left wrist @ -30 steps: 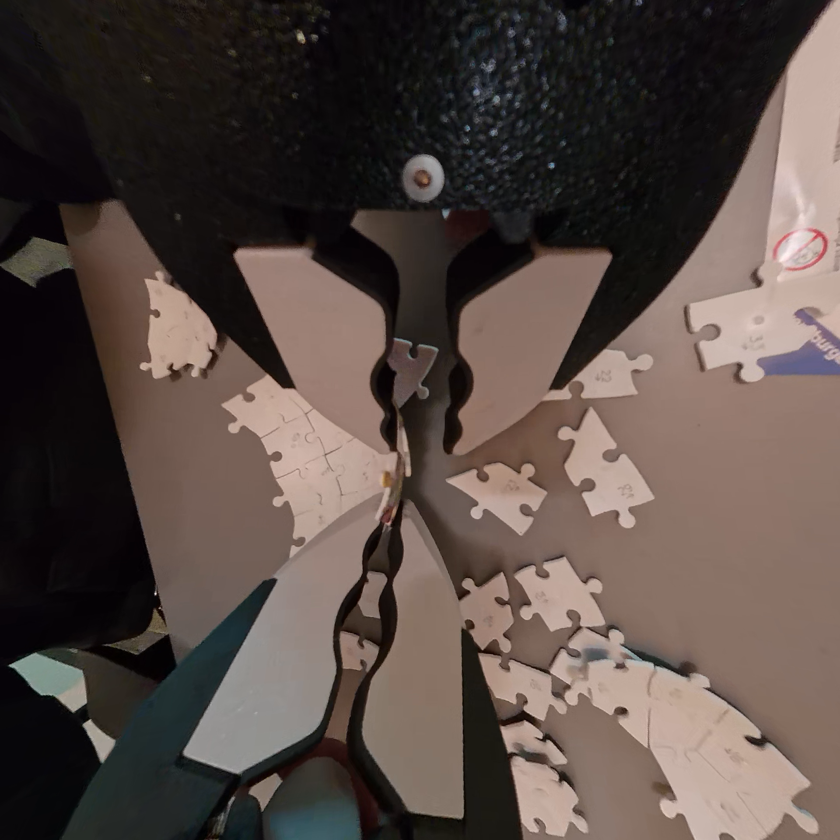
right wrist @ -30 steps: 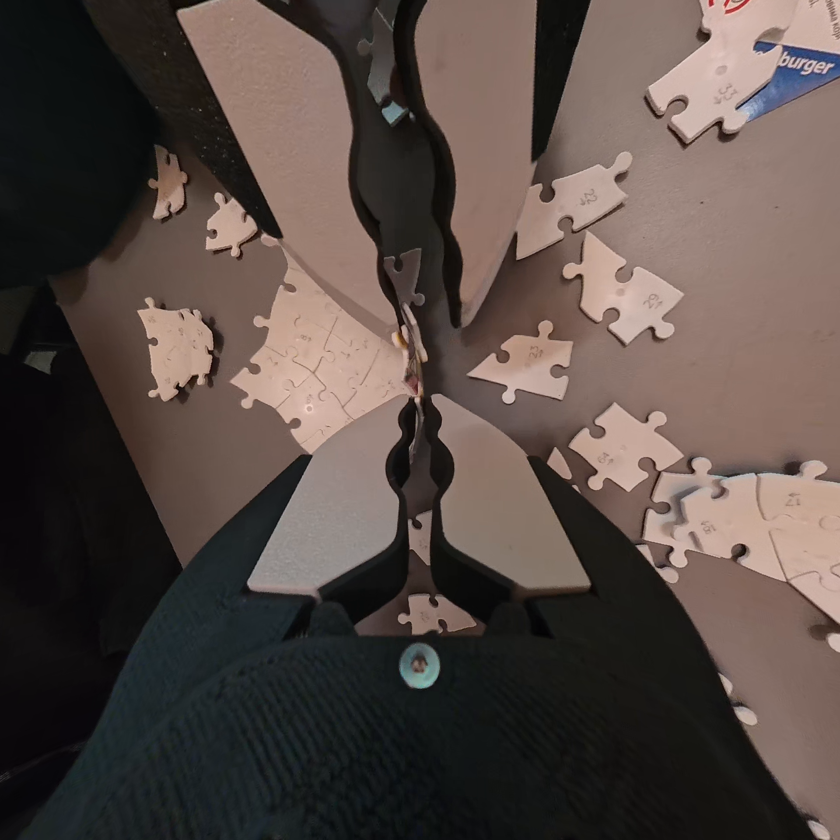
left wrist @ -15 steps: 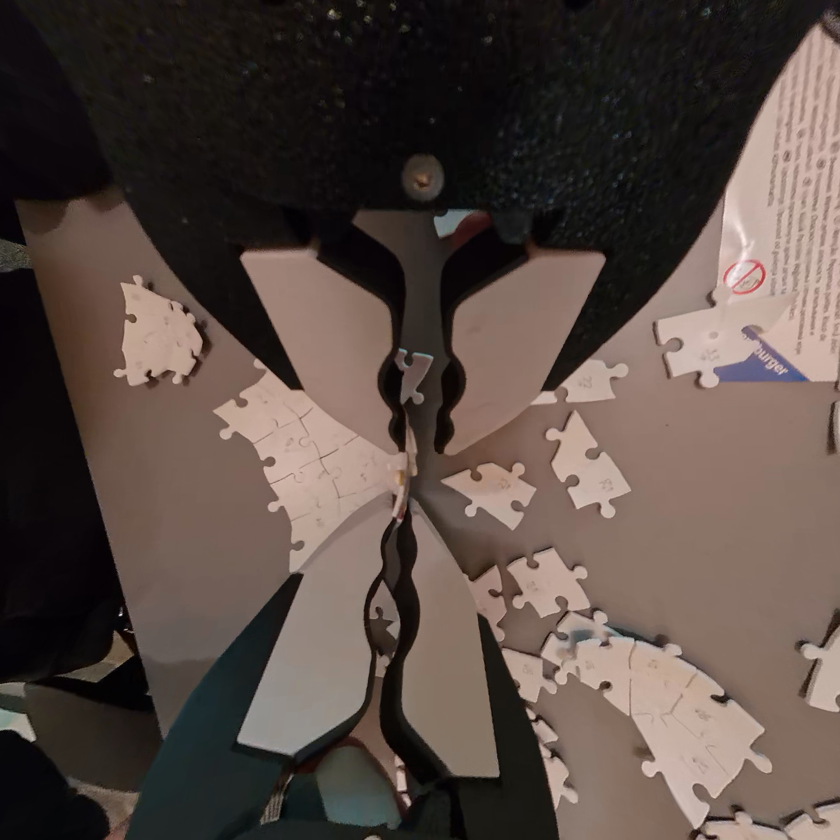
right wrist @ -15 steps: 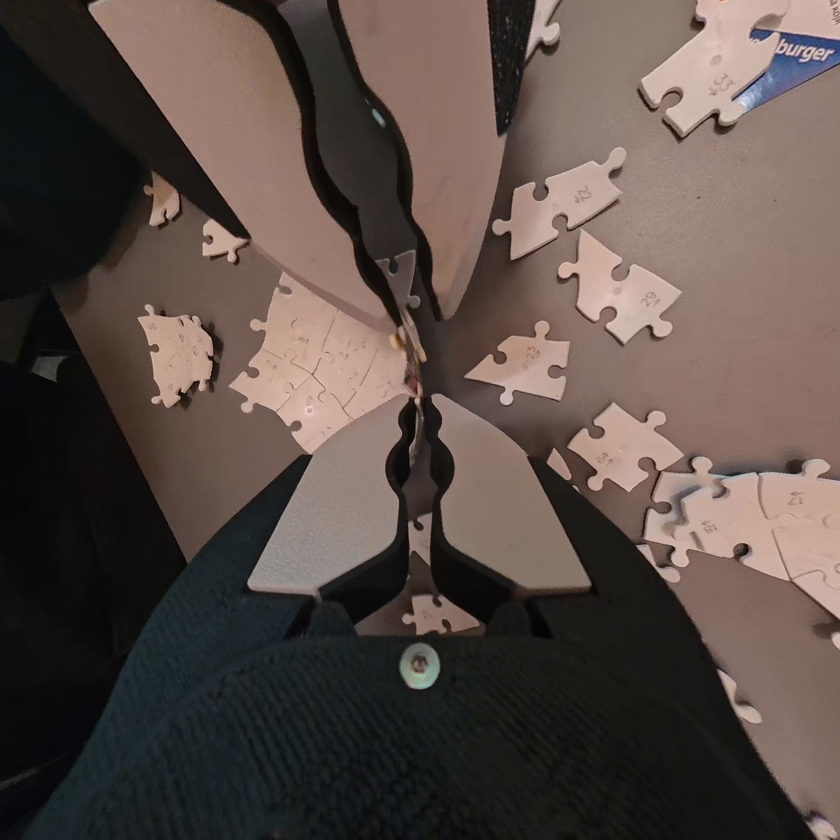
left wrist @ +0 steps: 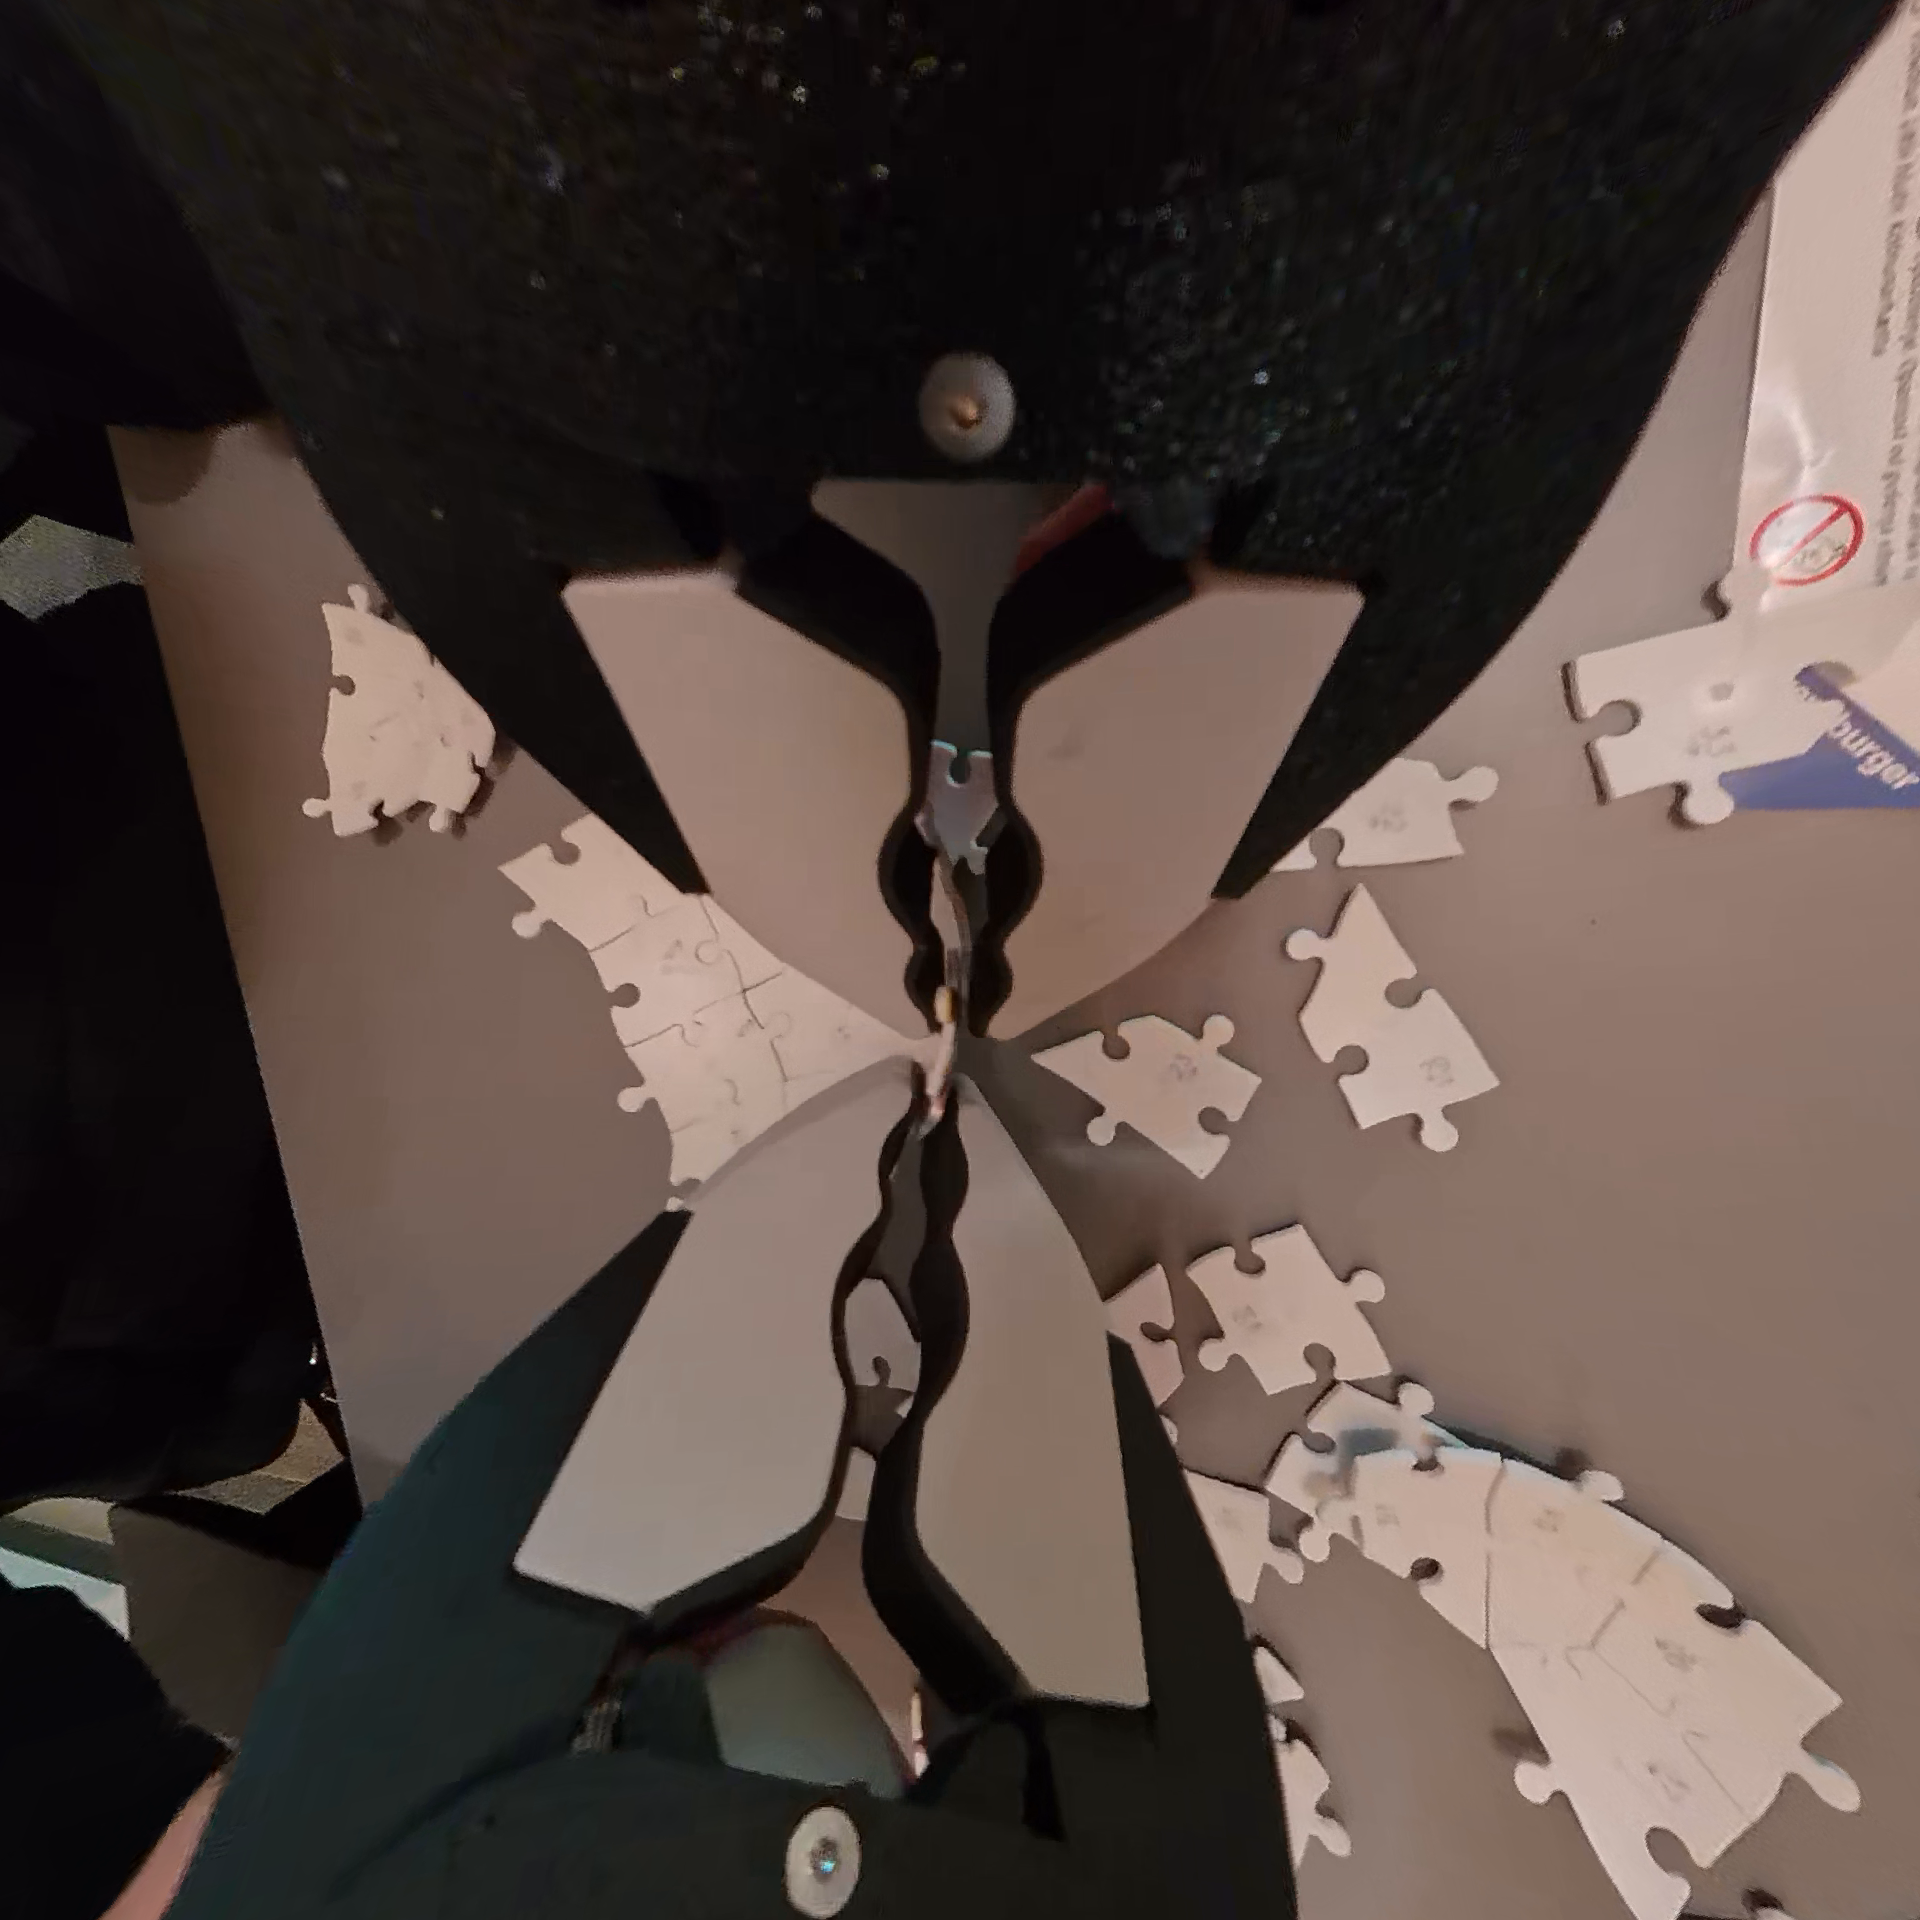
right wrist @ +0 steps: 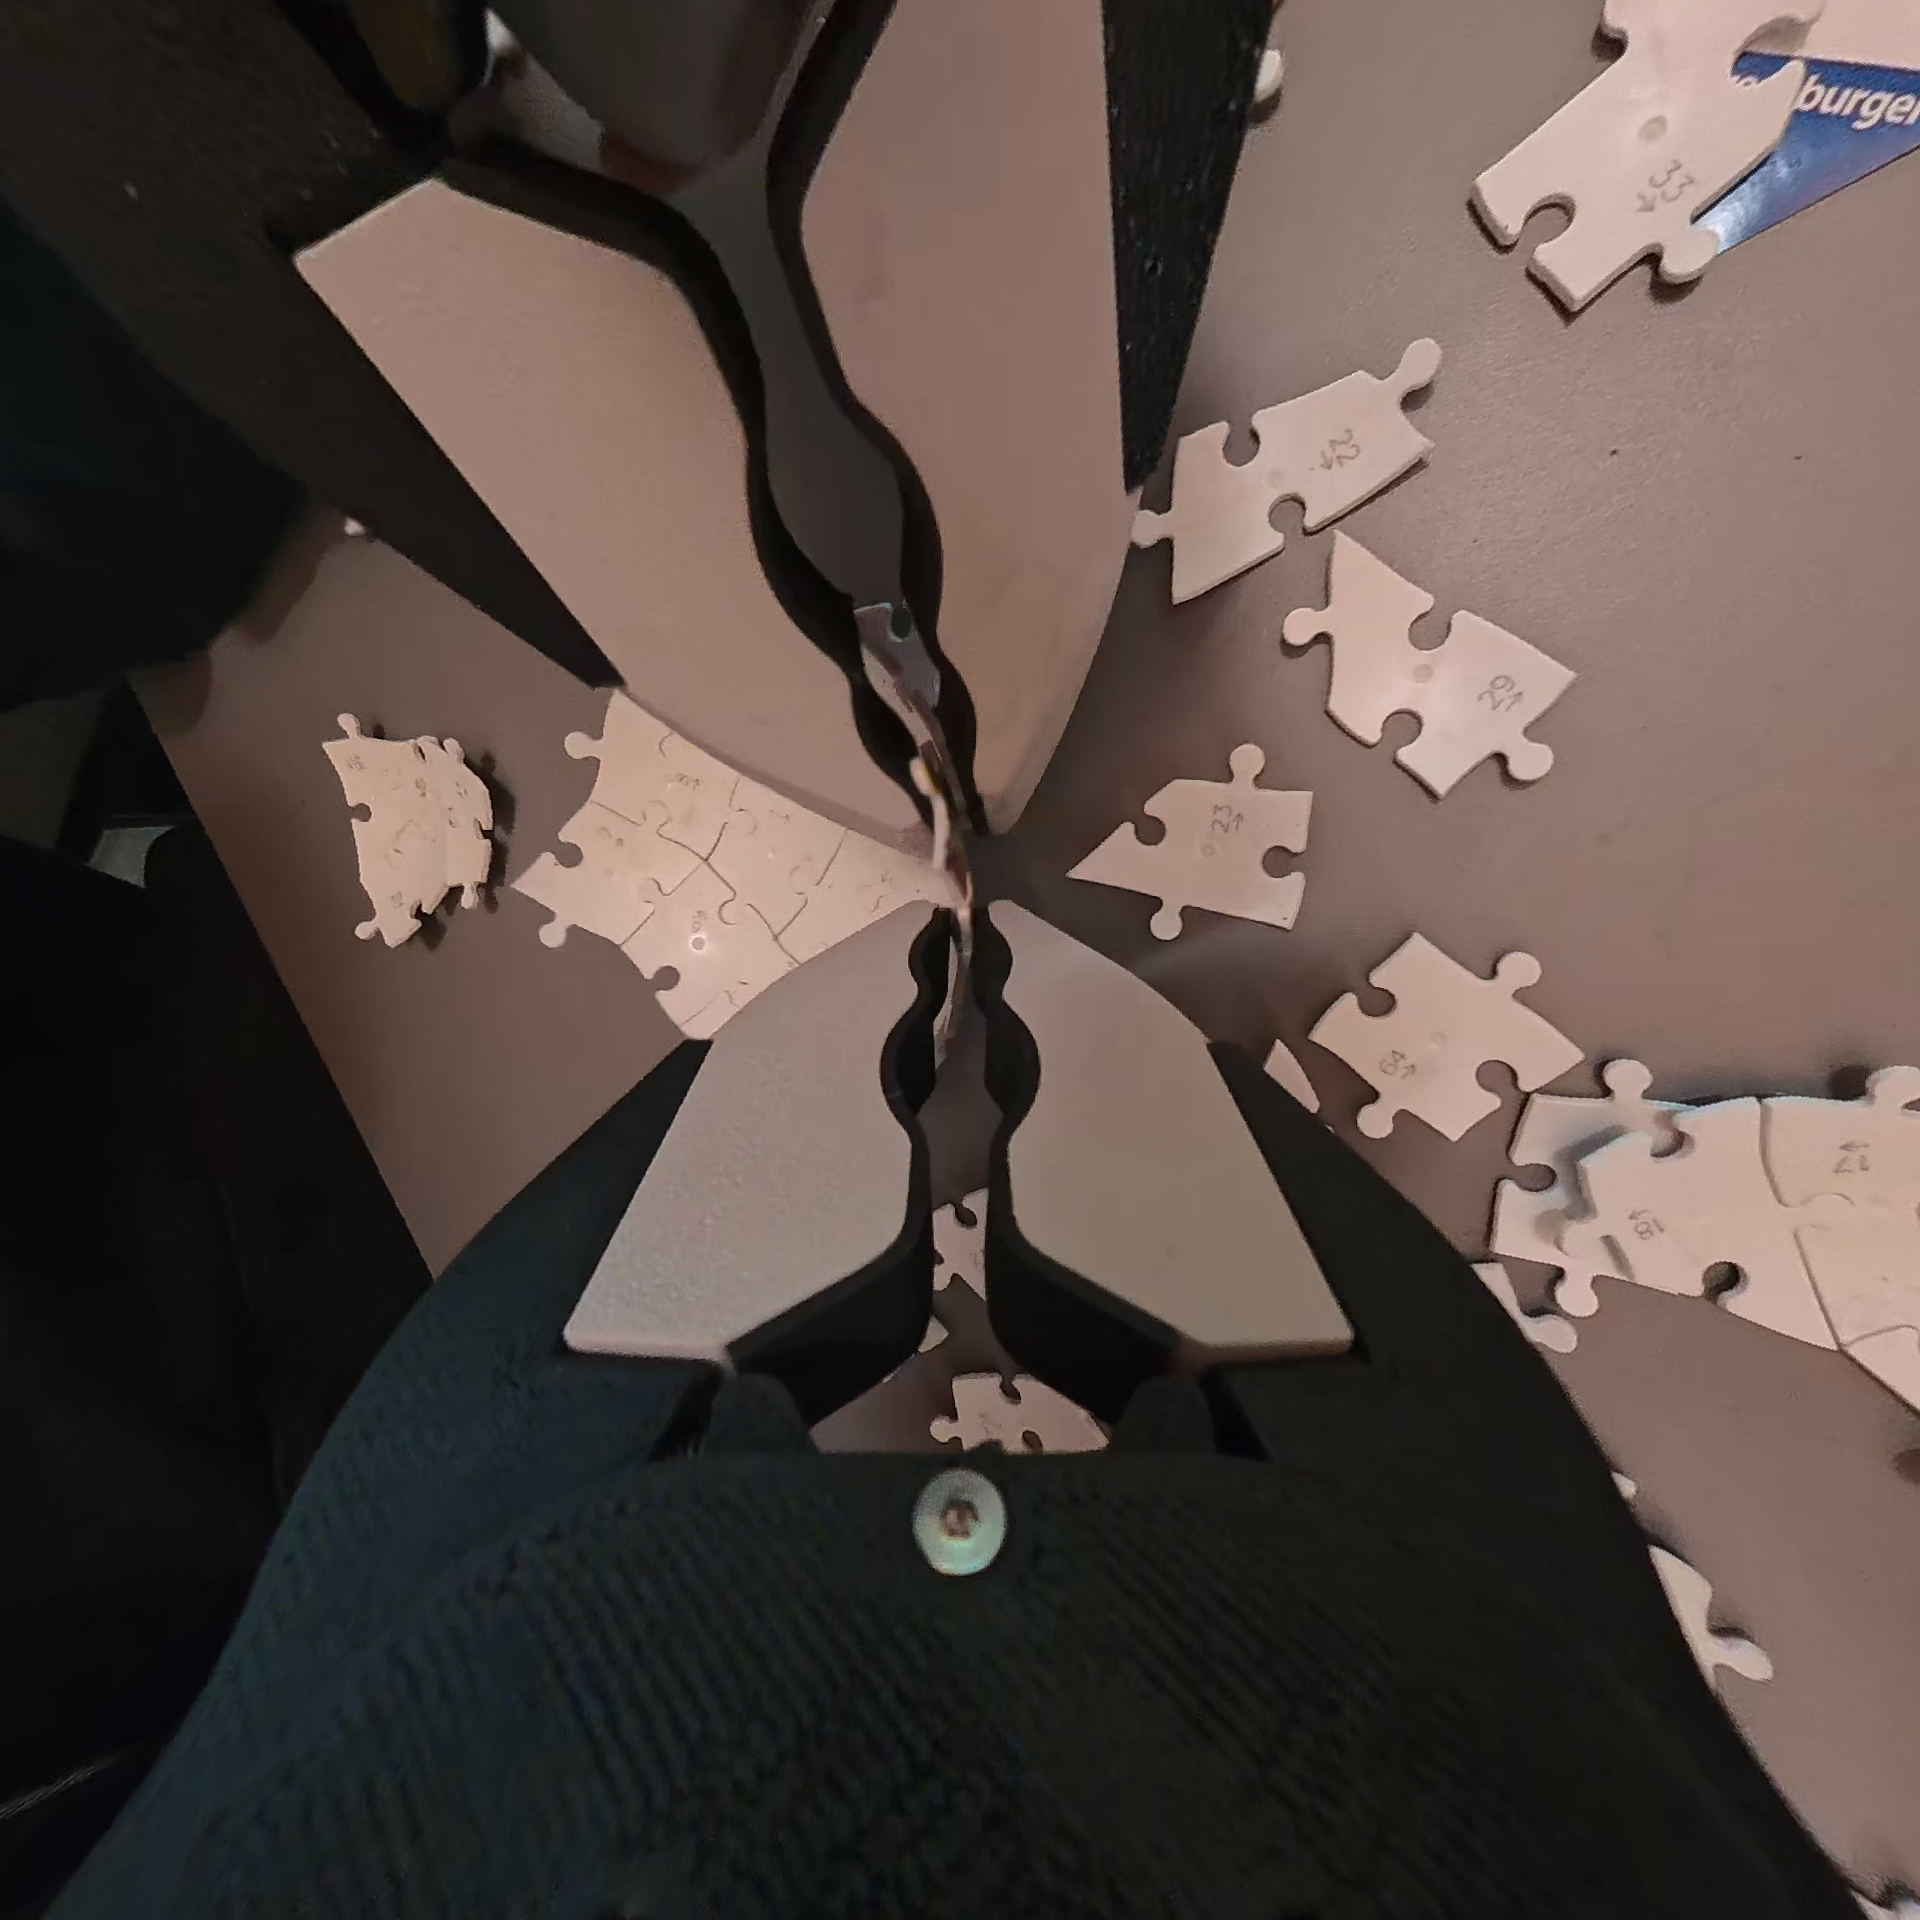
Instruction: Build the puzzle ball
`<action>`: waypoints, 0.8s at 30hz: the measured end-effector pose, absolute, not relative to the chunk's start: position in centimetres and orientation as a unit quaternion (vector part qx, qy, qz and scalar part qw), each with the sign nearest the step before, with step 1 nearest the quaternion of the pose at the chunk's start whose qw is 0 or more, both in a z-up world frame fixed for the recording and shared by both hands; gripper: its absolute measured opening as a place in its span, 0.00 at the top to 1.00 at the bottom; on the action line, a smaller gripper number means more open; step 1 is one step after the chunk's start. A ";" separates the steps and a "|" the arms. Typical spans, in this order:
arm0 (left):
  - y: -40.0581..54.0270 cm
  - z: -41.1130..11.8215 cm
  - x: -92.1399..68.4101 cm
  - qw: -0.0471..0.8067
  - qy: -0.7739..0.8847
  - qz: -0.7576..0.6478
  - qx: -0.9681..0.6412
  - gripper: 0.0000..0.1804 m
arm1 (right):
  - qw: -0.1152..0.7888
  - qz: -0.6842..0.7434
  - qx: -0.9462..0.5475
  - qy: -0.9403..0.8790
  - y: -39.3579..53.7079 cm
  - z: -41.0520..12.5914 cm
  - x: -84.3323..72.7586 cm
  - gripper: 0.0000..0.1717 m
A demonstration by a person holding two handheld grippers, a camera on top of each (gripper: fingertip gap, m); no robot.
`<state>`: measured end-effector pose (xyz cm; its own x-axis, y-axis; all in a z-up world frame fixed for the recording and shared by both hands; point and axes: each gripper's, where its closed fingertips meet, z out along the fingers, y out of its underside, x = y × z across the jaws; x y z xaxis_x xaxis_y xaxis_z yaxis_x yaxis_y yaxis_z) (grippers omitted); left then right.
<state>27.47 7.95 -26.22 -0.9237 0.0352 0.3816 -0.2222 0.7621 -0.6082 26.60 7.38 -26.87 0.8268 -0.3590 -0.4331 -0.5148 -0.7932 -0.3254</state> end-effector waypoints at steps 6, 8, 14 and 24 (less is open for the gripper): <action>8.0 -26.3 27.5 0.215 -0.907 0.360 0.049 0.99 | 0.217 0.165 -0.935 0.228 7.4 -26.9 26.8 0.98; 7.9 -26.2 27.4 0.228 -0.900 0.367 0.053 0.99 | 0.213 0.162 -0.938 0.222 7.3 -26.9 26.8 0.97; 7.8 -26.3 27.7 0.245 -0.891 0.375 0.078 0.99 | 0.211 0.149 -0.939 0.228 7.1 -27.0 27.2 0.97; 7.7 -25.9 27.9 0.264 -0.880 0.379 0.113 0.95 | 0.237 0.151 -0.931 0.232 7.5 -26.8 27.4 0.97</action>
